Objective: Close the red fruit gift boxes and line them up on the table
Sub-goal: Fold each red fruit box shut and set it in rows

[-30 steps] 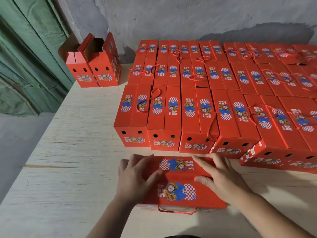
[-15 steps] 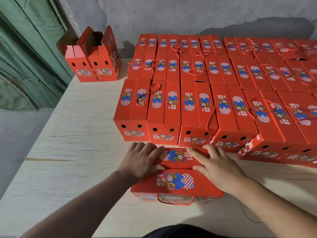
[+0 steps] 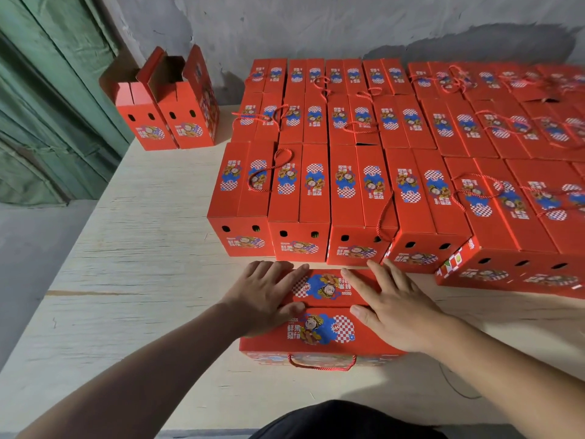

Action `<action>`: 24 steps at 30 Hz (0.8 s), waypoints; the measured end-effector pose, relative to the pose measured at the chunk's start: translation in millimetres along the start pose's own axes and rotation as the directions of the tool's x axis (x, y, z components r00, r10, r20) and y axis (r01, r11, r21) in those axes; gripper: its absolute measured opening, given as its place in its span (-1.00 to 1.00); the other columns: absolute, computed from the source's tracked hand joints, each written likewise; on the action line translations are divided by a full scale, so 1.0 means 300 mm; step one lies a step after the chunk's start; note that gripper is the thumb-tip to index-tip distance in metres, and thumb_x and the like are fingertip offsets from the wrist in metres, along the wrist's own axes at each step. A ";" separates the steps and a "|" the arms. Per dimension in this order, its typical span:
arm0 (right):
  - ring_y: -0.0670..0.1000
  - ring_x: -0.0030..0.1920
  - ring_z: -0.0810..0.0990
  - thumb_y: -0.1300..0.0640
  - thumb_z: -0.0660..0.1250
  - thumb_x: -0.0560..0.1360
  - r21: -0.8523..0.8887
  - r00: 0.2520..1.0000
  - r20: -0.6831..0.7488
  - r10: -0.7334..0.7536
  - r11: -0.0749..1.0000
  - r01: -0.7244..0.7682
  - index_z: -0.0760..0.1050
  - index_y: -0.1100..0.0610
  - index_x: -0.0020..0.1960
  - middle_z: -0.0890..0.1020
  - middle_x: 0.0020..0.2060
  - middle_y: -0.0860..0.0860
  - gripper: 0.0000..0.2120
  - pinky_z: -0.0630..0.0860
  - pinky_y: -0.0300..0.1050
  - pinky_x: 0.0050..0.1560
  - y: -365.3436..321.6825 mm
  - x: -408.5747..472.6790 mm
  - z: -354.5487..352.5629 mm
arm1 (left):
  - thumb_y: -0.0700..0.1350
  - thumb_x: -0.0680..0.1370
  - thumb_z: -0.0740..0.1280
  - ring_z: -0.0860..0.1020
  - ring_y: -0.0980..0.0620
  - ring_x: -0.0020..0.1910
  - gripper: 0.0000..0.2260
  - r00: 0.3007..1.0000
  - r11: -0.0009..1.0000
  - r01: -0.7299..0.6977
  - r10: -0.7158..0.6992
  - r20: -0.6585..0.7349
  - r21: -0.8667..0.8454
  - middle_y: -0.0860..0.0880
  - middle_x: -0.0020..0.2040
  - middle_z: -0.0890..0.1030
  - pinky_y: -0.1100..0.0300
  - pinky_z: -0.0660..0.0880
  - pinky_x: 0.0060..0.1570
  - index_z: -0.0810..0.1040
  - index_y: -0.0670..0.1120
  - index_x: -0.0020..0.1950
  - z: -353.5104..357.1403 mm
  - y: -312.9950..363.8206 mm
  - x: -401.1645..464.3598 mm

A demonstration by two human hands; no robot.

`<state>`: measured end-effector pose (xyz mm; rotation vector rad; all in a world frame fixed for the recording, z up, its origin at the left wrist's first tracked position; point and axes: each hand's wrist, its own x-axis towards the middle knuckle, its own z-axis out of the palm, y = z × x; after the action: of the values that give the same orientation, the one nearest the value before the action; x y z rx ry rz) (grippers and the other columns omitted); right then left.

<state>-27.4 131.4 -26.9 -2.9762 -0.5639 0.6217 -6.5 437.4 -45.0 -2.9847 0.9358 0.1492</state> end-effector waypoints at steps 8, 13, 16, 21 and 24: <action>0.12 0.62 -0.35 -0.57 -0.14 0.48 0.154 0.999 0.047 -0.002 0.988 -0.005 -0.30 -0.48 0.52 -0.13 0.64 -0.06 -0.31 -0.20 0.22 0.57 -0.003 0.004 -0.040 | 0.48 0.58 -0.24 0.27 -0.07 0.49 -0.29 0.992 0.990 0.128 -0.129 -0.013 -0.054 0.01 0.54 0.32 -0.07 0.15 0.52 -0.04 0.20 0.67 0.001 0.031 -0.027; 0.14 0.35 0.37 -0.37 -0.30 0.58 -0.041 0.975 -0.218 0.035 0.998 -0.045 0.06 -0.13 0.59 0.41 0.29 0.00 -0.33 0.18 0.11 0.43 -0.102 0.049 -0.011 | 0.62 0.47 -0.16 0.07 -0.06 0.59 -0.20 0.905 0.888 0.425 -0.424 0.046 -0.175 0.07 0.61 0.18 -0.20 0.03 0.55 -0.06 0.28 0.64 0.029 0.081 -0.037; 0.12 0.28 0.38 -0.41 -0.40 0.53 -0.109 0.978 -0.210 0.021 0.993 -0.044 -0.08 -0.18 0.64 0.39 0.30 -0.02 -0.26 0.22 0.09 0.33 -0.104 0.066 0.001 | 0.61 0.47 -0.06 0.02 -0.07 0.60 -0.19 0.904 0.876 0.426 -0.423 0.067 -0.227 0.03 0.63 0.12 -0.21 0.03 0.56 -0.07 0.28 0.64 0.003 0.080 -0.018; 0.08 0.27 0.51 -0.54 -0.17 0.51 0.096 0.990 -0.118 0.081 0.993 -0.069 0.40 -0.11 0.33 0.54 0.31 -0.07 -0.28 0.38 0.05 0.20 -0.027 0.124 -0.063 | 0.46 0.43 0.35 0.20 -0.07 0.53 -0.13 0.719 0.497 0.491 -0.695 0.010 -0.715 0.04 0.54 0.19 -0.18 0.31 0.46 0.13 0.15 0.63 0.039 0.133 -0.158; 0.04 -0.23 0.59 -0.55 -0.16 0.50 0.152 0.978 -0.084 0.190 0.973 -0.176 0.50 0.03 -0.19 0.59 -0.26 -0.04 -0.26 0.44 -0.09 -0.24 -0.042 0.183 -0.105 | 0.46 0.29 0.50 0.41 -0.09 0.38 -0.10 0.372 -0.171 0.373 -0.873 0.316 -0.912 -0.04 0.43 0.33 -0.08 0.45 0.28 0.26 0.13 0.49 0.106 0.247 -0.292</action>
<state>27.6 163.6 -17.3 -2.9222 -0.2276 0.5003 -123.3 427.5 -67.1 -3.9845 -1.8008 -0.0803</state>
